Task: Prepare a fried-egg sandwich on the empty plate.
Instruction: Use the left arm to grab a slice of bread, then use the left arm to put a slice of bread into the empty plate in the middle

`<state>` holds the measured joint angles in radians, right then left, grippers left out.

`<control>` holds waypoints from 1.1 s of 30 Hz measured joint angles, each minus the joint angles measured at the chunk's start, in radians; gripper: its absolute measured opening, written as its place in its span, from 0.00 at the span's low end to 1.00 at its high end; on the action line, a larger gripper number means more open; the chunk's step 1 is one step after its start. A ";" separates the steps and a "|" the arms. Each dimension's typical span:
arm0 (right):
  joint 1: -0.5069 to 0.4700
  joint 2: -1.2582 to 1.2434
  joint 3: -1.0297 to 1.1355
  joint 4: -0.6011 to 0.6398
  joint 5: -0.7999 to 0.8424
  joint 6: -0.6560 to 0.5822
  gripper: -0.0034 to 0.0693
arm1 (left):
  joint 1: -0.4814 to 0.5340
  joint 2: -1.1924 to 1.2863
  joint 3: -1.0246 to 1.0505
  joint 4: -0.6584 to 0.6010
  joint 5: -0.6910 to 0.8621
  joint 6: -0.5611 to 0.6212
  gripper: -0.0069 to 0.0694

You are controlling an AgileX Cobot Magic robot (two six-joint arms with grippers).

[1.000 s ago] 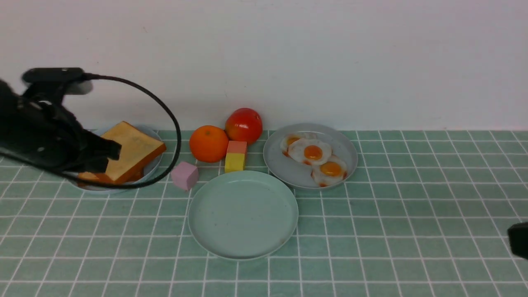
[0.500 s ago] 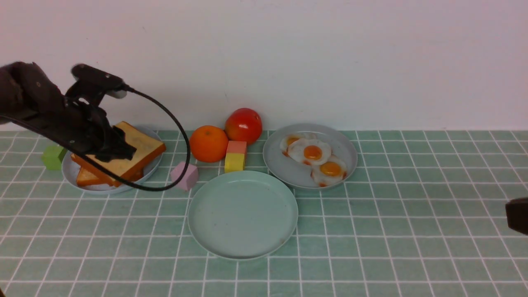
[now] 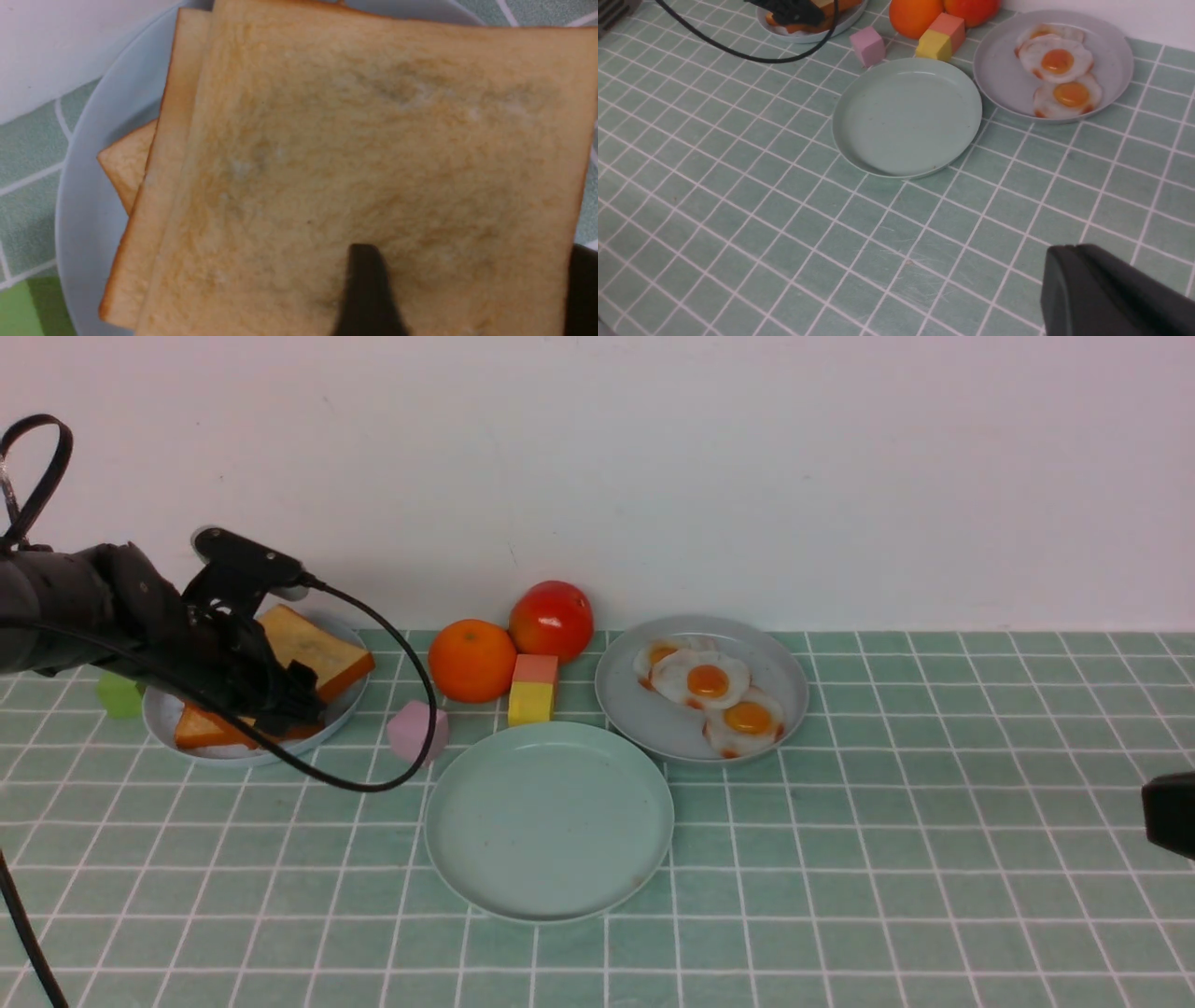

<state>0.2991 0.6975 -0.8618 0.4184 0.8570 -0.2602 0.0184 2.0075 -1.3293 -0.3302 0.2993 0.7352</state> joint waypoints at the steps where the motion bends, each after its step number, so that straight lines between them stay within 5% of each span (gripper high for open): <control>1: 0.000 0.000 0.000 0.007 0.003 0.000 0.07 | 0.000 0.000 0.000 0.000 0.006 0.000 0.62; 4: 0.000 0.000 0.000 0.009 0.014 0.000 0.07 | 0.000 -0.015 0.000 0.000 0.026 0.000 0.51; 9: 0.000 0.000 0.000 0.012 0.038 0.000 0.08 | -0.001 -0.073 0.001 0.001 0.071 0.000 0.15; 16: 0.000 0.000 0.000 0.013 0.060 0.000 0.08 | -0.013 -0.238 0.007 -0.024 0.192 -0.036 0.16; 27: 0.000 0.000 0.000 0.005 0.061 0.000 0.10 | -0.505 -0.469 0.281 0.006 0.189 -0.072 0.16; 33: 0.000 0.000 0.000 0.010 0.093 0.000 0.11 | -0.586 -0.377 0.293 0.053 0.038 -0.099 0.16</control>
<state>0.2991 0.6975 -0.8618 0.4281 0.9499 -0.2602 -0.5678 1.6307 -1.0363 -0.2775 0.3377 0.6358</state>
